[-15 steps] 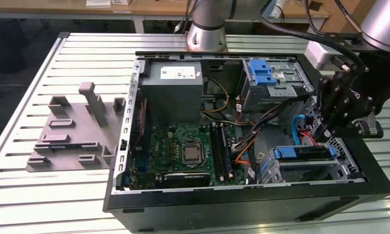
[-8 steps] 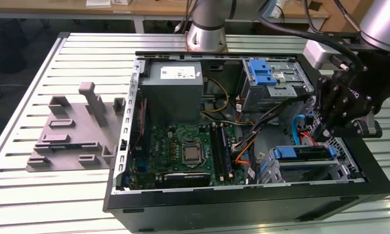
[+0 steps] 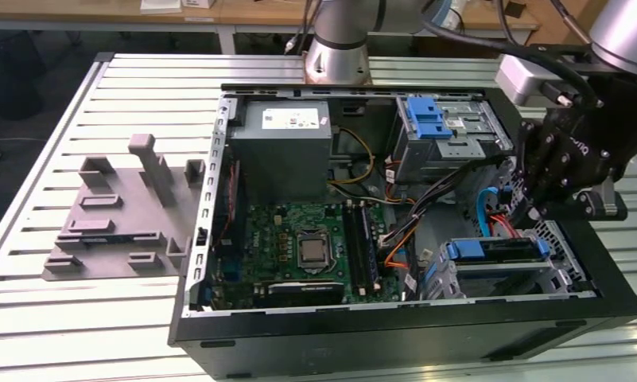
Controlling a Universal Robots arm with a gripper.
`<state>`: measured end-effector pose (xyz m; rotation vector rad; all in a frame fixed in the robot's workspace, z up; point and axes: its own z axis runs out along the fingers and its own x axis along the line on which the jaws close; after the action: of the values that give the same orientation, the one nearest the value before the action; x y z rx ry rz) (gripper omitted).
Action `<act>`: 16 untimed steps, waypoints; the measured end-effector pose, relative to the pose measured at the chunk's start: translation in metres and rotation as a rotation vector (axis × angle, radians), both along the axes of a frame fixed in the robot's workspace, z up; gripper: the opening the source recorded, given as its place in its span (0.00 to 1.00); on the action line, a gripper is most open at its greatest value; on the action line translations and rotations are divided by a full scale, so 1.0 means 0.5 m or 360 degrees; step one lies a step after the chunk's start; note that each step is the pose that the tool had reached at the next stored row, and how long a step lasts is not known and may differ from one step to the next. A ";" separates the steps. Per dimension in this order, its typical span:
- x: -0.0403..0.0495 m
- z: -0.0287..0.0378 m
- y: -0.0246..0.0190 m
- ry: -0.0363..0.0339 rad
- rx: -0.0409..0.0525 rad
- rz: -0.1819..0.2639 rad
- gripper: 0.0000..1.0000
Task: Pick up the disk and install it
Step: 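Insert the second disk wire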
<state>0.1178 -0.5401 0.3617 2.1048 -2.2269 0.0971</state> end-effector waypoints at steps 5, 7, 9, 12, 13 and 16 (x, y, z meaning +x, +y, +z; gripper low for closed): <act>-0.006 0.010 0.0002 0.0000 0.0001 0.0000 0.11; -0.010 0.012 0.0002 0.0000 0.0000 0.0000 0.11; -0.015 0.016 0.0004 0.0000 0.0000 0.0000 0.11; -0.018 0.021 0.0019 0.0000 0.0000 0.0000 0.11; -0.019 0.022 0.0032 0.0000 0.0001 0.0000 0.11; -0.020 0.024 0.0101 0.0000 0.0000 0.0000 0.11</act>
<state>0.1077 -0.5351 0.3735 2.1051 -2.2271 0.0970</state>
